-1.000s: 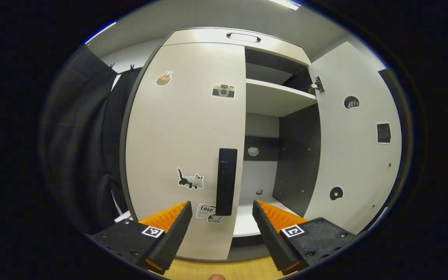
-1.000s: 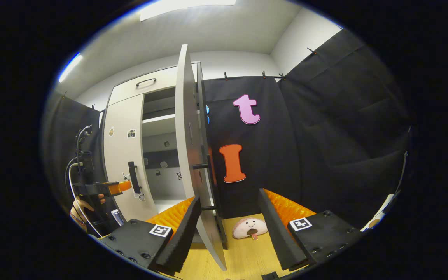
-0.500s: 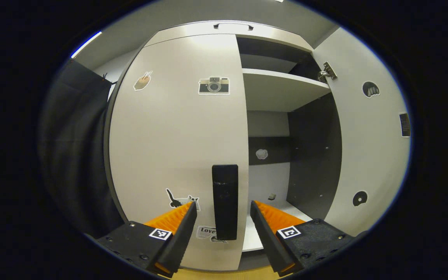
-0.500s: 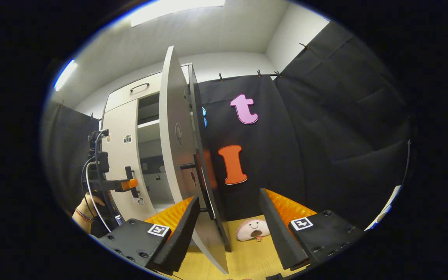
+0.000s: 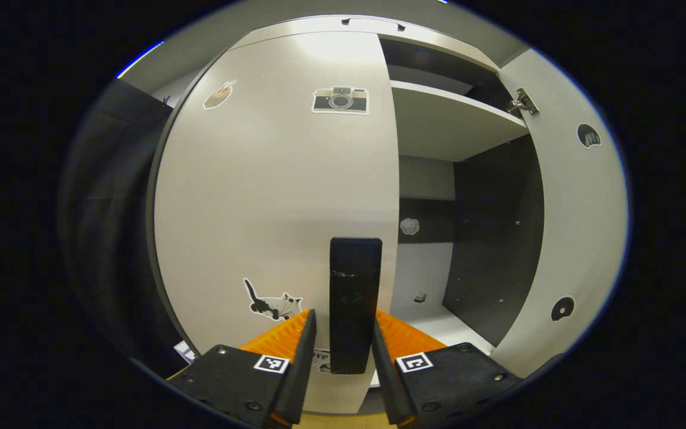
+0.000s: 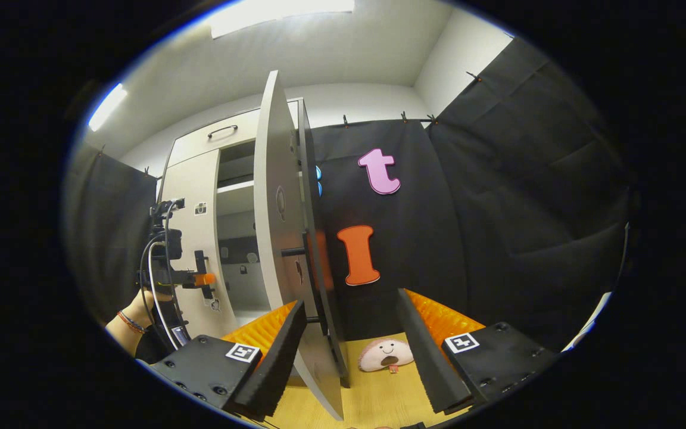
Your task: Open the right door of the double-door shoe cabinet with the right hand, and open the left door with the left hand.
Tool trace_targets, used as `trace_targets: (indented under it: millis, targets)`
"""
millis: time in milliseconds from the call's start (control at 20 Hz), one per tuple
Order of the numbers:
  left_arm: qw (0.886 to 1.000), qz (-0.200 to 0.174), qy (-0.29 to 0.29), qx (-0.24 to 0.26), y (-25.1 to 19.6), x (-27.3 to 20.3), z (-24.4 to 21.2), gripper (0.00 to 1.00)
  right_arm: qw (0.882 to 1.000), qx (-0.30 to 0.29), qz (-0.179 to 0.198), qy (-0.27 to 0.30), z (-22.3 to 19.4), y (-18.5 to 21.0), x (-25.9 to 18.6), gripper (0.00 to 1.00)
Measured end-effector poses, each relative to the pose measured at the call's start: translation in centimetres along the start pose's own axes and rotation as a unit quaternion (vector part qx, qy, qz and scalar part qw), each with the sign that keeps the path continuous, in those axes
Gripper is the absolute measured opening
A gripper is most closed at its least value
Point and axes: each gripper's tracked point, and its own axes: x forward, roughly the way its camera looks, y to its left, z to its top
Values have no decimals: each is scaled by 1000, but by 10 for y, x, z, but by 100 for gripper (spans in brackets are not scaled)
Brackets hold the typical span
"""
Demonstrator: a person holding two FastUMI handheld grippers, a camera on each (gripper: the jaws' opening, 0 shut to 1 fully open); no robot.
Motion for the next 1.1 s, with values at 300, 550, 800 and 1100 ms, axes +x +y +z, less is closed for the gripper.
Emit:
trace_targets:
  millis: [300, 550, 800, 1100]
  targets:
    - [999, -7, -1, 44, 1, -3, -3, 28, 1000, -21, 3, 7, -2, 3, -5, 97]
    - [998, -45, -11, 48, 1, -19, -4, 17, 999, -28, 14, 15, -3, 15, -8, 97]
    - [996, -81, -8, 41, 9, -46, -7, 17, 999, -14, 29, 36, -6, 34, -24, 97]
    - [994, -96, -17, 55, 19, -76, -13, 17, 998, -18, 31, 43, -6, 42, -33, 97]
